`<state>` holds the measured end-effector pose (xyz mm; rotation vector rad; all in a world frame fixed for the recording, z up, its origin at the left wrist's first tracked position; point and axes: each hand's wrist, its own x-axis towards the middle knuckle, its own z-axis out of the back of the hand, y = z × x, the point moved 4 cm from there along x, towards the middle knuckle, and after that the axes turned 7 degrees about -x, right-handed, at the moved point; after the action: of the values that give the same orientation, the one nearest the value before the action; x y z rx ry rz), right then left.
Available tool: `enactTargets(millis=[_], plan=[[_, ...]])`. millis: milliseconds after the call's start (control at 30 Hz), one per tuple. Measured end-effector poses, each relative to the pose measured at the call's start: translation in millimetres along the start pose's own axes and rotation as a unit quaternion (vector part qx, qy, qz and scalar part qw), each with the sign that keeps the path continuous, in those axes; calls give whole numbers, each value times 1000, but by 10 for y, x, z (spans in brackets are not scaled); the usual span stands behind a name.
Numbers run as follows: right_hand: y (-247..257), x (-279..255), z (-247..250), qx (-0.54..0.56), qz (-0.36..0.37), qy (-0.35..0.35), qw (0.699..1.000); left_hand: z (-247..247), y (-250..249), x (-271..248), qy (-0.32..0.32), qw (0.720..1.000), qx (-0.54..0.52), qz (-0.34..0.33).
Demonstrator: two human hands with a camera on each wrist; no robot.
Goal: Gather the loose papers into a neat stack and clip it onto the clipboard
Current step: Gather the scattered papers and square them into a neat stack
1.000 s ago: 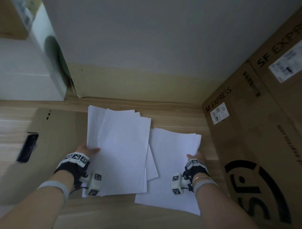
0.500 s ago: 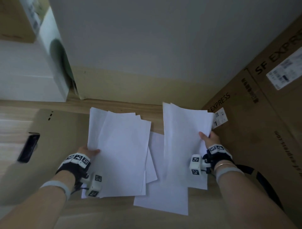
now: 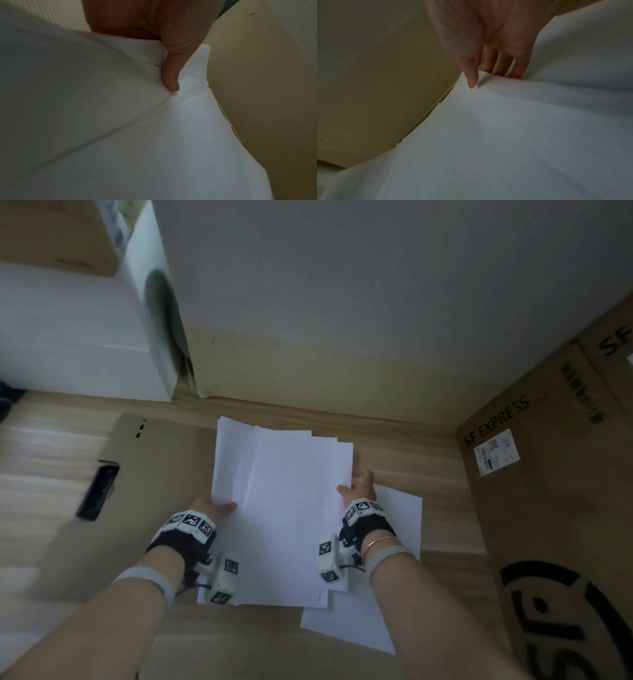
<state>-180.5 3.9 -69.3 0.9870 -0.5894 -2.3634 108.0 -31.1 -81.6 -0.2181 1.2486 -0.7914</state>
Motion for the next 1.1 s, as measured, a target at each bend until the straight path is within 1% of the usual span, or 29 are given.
enactTargets(millis=[133,200,300,333,433,500,567,700,833,933,1033,1100], plan=[[20,-74,-187,-16,-19,-12,1000,-12,-9,-15,10,999,-29,-17],[21,-129,-297,-9,-9,14,1000,-35,-35,-40,18,999,-29,-18],[36,-197,-416,33,33,77,996,-82,-102,-86,30,999,-34,-29],[43,-210,-414,51,43,92,994,-93,-125,-101,33,997,-49,-41],[63,-206,-291,130,37,119,984,-85,-259,-195,39,990,-98,-97],[154,-222,-96,147,60,97,983,-80,-416,-294,55,980,-129,-145],[324,-281,172,164,100,53,980,-69,-619,-421,61,970,-139,-188],[745,-533,708,209,194,-2,959,-13,-1064,-702,43,949,-188,-250],[987,-750,967,261,246,13,933,106,-1384,-925,31,922,-238,-305],[1080,-819,1023,250,272,16,929,229,-1515,-1054,13,905,-266,-332],[1145,-839,1004,234,293,14,927,319,-1644,-1217,4,874,-265,-407],[1162,-857,983,247,292,9,924,311,-1726,-1287,6,860,-262,-438]])
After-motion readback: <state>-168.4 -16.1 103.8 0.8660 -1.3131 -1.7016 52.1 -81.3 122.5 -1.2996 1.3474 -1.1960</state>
